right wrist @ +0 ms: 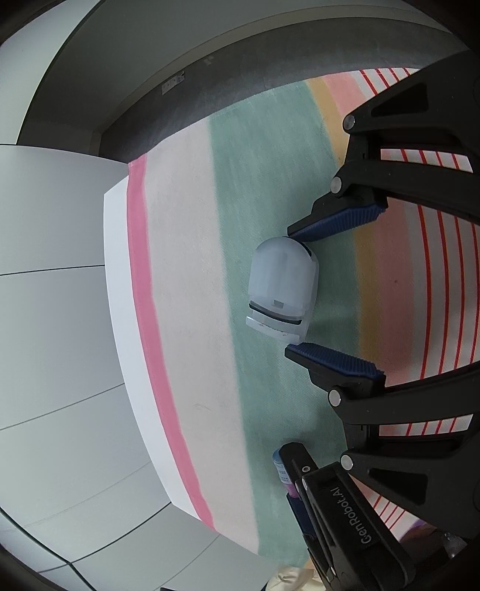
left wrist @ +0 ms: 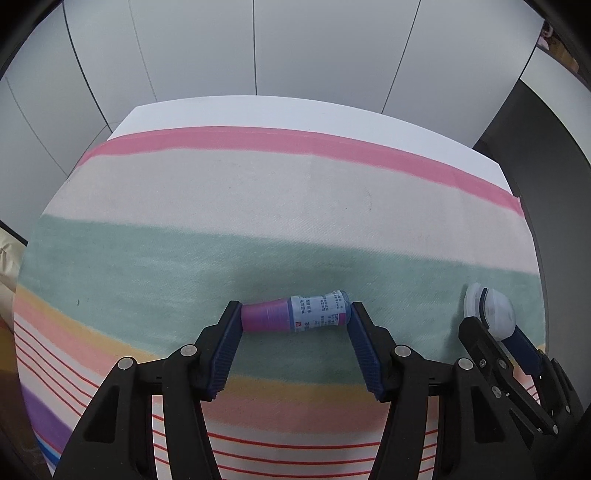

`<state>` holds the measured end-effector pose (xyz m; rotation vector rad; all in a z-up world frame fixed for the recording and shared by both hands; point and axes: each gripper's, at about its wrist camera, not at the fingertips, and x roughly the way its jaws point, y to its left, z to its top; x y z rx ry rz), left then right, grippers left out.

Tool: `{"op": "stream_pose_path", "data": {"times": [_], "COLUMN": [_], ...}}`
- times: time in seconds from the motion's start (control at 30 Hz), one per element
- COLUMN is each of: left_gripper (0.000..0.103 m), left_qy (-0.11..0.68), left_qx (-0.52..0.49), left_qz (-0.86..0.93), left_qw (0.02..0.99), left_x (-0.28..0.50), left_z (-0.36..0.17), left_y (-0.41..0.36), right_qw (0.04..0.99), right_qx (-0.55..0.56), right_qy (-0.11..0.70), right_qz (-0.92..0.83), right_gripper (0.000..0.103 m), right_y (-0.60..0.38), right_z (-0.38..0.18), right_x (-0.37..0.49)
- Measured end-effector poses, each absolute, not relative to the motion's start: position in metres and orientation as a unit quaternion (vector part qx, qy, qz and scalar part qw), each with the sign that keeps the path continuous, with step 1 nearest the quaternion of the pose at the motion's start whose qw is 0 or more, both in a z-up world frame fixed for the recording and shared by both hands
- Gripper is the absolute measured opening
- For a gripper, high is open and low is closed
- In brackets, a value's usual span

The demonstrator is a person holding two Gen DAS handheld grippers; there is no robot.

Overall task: Organize objects
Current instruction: 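Carry the pink-capped bottle with the left tool while the right tool carries the white device to the box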

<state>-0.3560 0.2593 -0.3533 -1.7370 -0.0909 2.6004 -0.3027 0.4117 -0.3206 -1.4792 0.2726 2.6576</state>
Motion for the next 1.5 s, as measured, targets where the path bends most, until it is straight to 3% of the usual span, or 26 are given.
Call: {"op": "stream_pose_path", "data": {"times": [0.43, 0.77, 1.1, 1.5], "left_gripper": [0.059, 0.059, 0.059, 0.059], "left_qy": [0.034, 0.063, 0.062, 0.054], "left_qx": [-0.538, -0.528, -0.510, -0.494], "left_qz": [0.842, 0.847, 0.857, 0.867], "left_qw": [0.002, 0.001, 0.032, 0.046], "left_x": [-0.334, -0.263, -0.194, -0.157], "left_z": [-0.295, -0.238, -0.188, -0.151], "left_y": [0.218, 0.183, 0.178, 0.163], "right_qw": [0.032, 0.039, 0.057, 0.067], "right_qx": [-0.480, -0.486, -0.484, -0.475], "right_qy": [0.056, 0.040, 0.045, 0.026], "right_qz": [0.875, 0.872, 0.872, 0.877], "right_gripper": [0.060, 0.060, 0.060, 0.060], "right_y": [0.377, 0.365, 0.365, 0.359], "right_z": [-0.289, -0.233, -0.171, -0.135], "right_x": [-0.288, -0.231, -0.159, -0.120]}}
